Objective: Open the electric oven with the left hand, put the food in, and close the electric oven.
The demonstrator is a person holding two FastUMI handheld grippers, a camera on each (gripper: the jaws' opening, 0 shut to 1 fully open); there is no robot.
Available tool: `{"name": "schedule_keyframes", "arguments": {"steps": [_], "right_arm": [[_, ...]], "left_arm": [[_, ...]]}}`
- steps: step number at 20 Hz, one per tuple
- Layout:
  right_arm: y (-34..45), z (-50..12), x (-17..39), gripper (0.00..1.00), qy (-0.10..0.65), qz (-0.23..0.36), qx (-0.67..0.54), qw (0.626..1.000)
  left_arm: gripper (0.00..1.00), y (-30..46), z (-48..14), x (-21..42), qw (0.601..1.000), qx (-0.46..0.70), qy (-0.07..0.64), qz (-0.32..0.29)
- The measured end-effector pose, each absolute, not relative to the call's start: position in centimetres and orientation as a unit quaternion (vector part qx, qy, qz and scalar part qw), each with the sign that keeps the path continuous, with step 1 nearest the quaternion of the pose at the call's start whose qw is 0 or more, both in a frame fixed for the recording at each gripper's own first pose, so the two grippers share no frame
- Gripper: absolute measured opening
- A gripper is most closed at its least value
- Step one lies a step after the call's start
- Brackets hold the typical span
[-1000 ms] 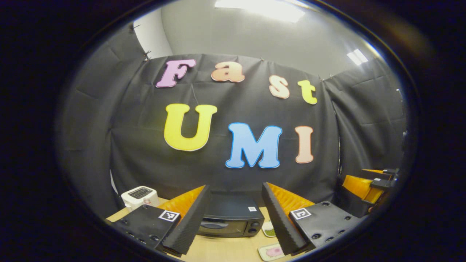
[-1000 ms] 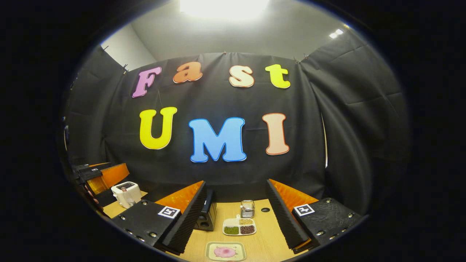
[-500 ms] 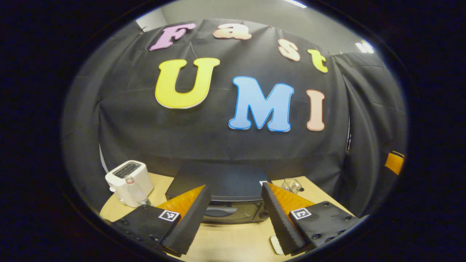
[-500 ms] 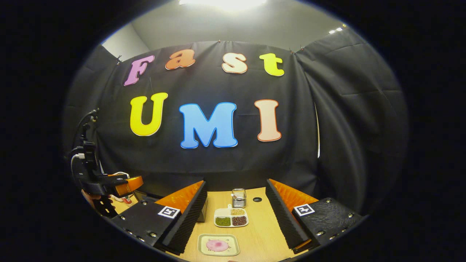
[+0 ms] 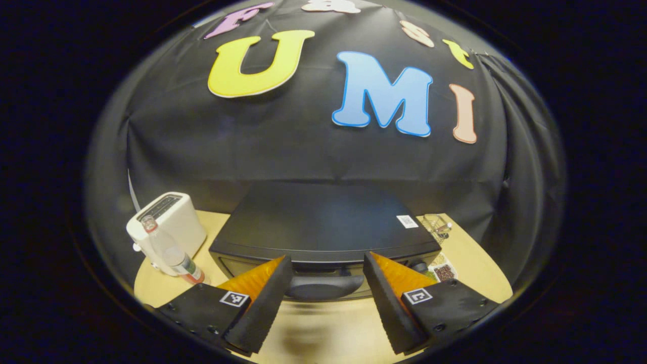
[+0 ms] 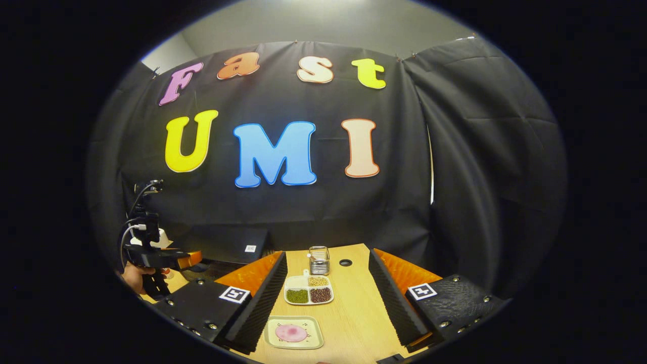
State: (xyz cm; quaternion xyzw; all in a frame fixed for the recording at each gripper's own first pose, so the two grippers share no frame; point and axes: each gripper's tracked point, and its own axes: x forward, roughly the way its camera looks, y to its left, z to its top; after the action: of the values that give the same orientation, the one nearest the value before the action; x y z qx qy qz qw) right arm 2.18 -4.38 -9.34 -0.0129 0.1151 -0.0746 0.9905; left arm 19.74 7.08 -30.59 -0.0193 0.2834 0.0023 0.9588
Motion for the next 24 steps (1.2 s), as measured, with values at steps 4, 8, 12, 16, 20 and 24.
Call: {"name": "schedule_keyframes", "arguments": {"steps": [4, 8, 12, 16, 20, 24], "right_arm": [[-4.7, -9.7, 2.2, 0.98, 0.123, -0.081, -0.017, 0.989], [-4.7, -9.6, 2.2, 0.98, 0.120, -0.085, -0.014, 0.989], [-4.4, -9.2, 2.0, 0.98, 0.113, -0.080, -0.012, 0.990], [-4.1, -9.0, 1.5, 0.98, 0.106, -0.075, -0.009, 0.991], [-4.0, -8.8, 1.1, 0.98, 0.105, -0.070, -0.006, 0.992], [-4.2, -8.8, 0.6, 0.98, 0.106, -0.069, -0.008, 0.992]], "left_arm": [[0.97, 7.5, -32.8, 20.4, 0.952, -0.012, 0.304, 0.011], [0.95, 7.3, -32.8, 20.2, 0.956, 0.030, 0.292, 0.010], [0.95, 7.3, -33.0, 19.1, 0.953, 0.020, 0.301, 0.014], [0.95, 6.9, -33.4, 16.3, 0.950, 0.018, 0.310, 0.012], [0.94, 6.6, -34.5, 13.8, 0.946, 0.023, 0.322, 0.014], [0.99, 6.5, -35.3, 12.0, 0.943, 0.019, 0.331, 0.019]]}}
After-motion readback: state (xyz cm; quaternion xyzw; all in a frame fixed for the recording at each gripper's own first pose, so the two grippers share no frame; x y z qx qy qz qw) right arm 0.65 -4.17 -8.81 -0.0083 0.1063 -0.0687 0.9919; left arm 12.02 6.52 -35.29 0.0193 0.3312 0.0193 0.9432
